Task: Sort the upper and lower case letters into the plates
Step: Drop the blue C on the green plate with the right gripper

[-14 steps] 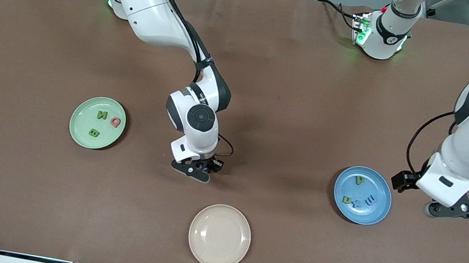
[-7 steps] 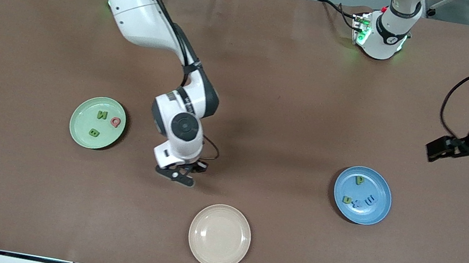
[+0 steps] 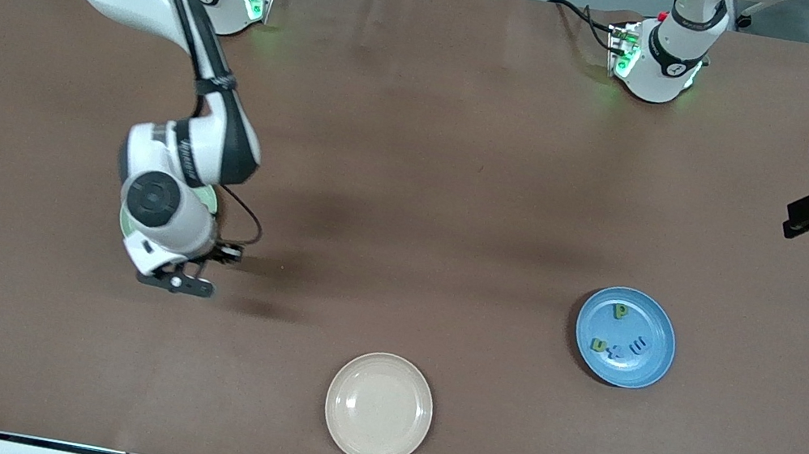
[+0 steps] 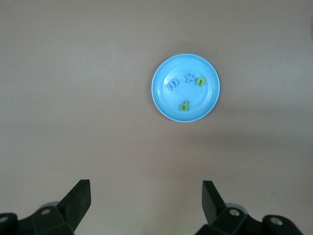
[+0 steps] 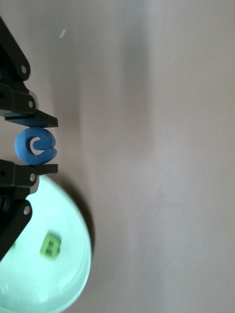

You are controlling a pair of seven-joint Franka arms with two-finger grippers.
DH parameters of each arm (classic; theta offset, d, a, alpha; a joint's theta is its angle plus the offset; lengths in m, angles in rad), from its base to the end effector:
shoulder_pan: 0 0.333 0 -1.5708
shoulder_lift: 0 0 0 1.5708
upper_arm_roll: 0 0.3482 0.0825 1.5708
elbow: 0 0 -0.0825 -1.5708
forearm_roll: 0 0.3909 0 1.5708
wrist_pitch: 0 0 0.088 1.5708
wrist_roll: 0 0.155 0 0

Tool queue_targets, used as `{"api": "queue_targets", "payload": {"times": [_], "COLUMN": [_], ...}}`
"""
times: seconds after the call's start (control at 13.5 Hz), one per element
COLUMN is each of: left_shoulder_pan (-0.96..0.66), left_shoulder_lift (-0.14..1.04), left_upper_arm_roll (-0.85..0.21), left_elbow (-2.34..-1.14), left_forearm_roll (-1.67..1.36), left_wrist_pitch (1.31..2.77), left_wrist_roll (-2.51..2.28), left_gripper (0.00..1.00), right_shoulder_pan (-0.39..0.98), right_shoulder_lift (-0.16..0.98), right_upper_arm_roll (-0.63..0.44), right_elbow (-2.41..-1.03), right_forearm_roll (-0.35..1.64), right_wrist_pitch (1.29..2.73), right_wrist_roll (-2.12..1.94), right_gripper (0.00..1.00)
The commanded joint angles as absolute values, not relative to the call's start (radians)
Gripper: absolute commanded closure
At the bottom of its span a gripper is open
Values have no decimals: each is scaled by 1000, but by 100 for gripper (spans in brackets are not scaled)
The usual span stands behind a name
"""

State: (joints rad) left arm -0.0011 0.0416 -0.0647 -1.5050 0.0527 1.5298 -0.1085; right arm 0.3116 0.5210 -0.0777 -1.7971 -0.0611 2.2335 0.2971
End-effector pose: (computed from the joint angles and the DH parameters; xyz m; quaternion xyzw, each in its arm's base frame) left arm 0.5704 -0.0284 0.6132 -0.9994 -0.0222 0.0061 0.0256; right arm 0.6448 0.1522 0.2281 0.9982 -0.0074 -0.0291 0.0522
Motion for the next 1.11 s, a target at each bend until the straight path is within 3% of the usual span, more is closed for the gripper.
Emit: {"api": "queue_targets", "payload": {"times": [0.0, 0.44, 0.52, 0.59, 0.66, 0.89, 1.03], "left_shoulder_pan": [-37, -34, -34, -34, -34, -34, -32], "left_shoulder_lift": [-32, -63, -63, -63, -63, -61, -60], "left_upper_arm_roll": [-31, -40, -41, -41, -41, -41, -41], "left_elbow": [-1584, -1621, -1621, -1621, -1618, -1617, -1615], "left_forearm_roll": [35, 41, 41, 41, 46, 51, 52], "left_wrist_pitch": [1535, 1546, 1546, 1546, 1546, 1555, 1559], "left_wrist_roll": [-94, -95, -95, -95, -94, -94, -94], "left_gripper": [0, 0, 0, 0, 0, 0, 0], "right_shoulder_pan": [232, 77, 69, 69, 69, 72, 74], "right_shoulder_lift": [396, 397, 397, 399, 397, 367, 322], "right_upper_arm_roll": [-57, -55, -57, -57, -55, -55, -57], "right_elbow": [-2044, -2138, -2138, -2138, -2134, -2085, -1981], "right_forearm_roll": [-66, -66, -66, -66, -66, -66, -66], "right_wrist_pitch": [2359, 2433, 2431, 2431, 2422, 2320, 2124], "right_wrist_roll": [188, -9, -11, -11, -8, 3, 5], "right_gripper": [100, 97, 88, 38, 1, 0, 0]}}
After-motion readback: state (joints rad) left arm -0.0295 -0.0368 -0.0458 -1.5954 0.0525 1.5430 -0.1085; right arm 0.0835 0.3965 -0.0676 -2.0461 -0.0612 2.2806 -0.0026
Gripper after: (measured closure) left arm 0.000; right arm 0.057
